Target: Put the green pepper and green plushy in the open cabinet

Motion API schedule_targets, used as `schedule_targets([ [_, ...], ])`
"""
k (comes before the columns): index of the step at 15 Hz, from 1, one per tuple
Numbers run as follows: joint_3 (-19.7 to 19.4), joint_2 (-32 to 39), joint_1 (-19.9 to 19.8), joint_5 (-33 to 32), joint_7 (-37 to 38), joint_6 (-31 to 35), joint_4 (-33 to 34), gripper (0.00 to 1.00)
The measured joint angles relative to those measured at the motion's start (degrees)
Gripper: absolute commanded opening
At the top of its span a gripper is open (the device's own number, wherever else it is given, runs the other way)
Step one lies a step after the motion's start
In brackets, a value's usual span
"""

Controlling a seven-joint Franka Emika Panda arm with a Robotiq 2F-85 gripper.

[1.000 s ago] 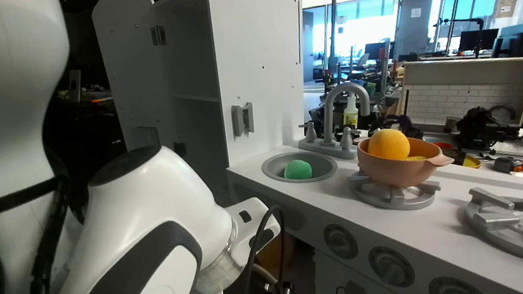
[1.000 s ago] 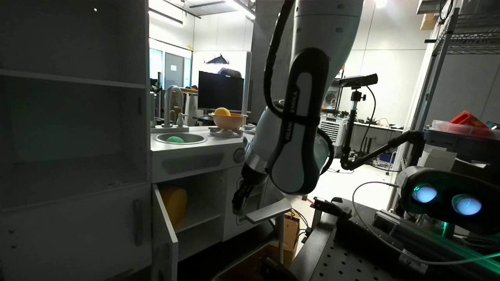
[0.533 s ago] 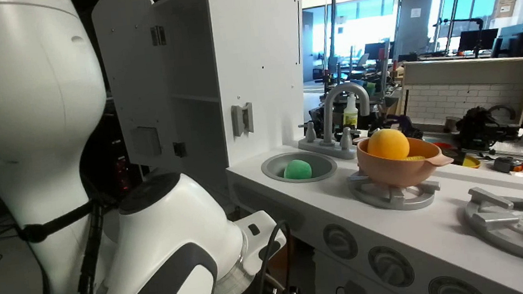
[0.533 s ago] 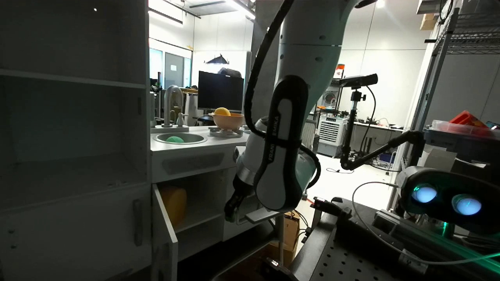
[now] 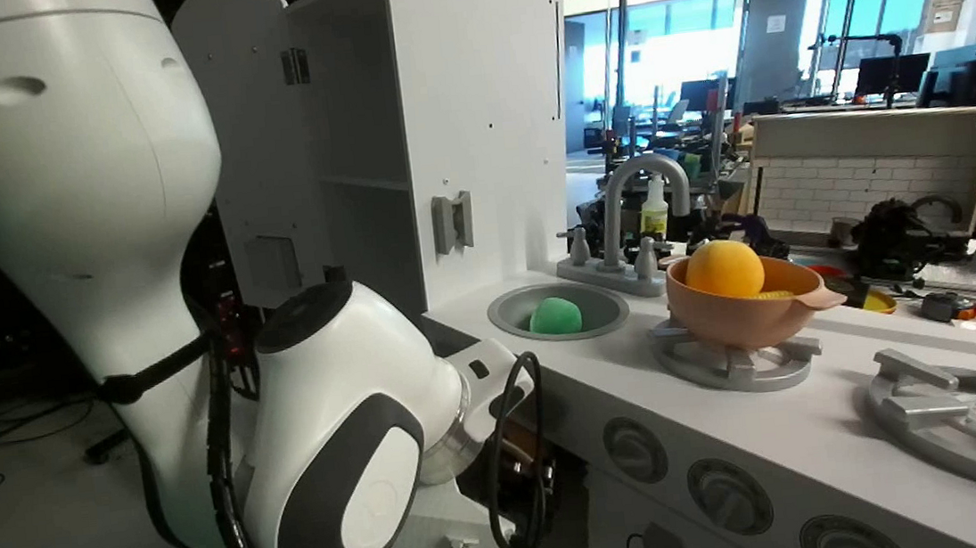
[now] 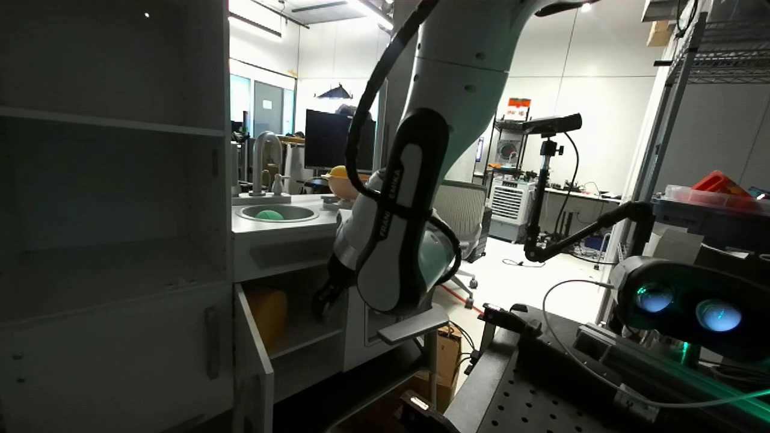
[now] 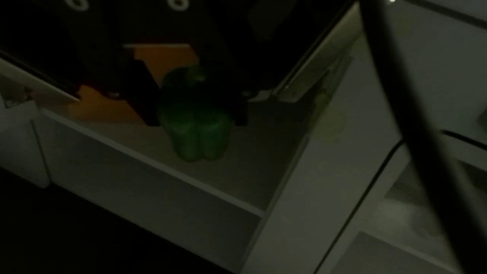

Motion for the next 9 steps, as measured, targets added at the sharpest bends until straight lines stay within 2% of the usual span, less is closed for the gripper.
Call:
schedule_targets([
  [9, 0.5, 8.9, 0.1, 2.3, 0.0, 0.0, 10.9, 0.25],
])
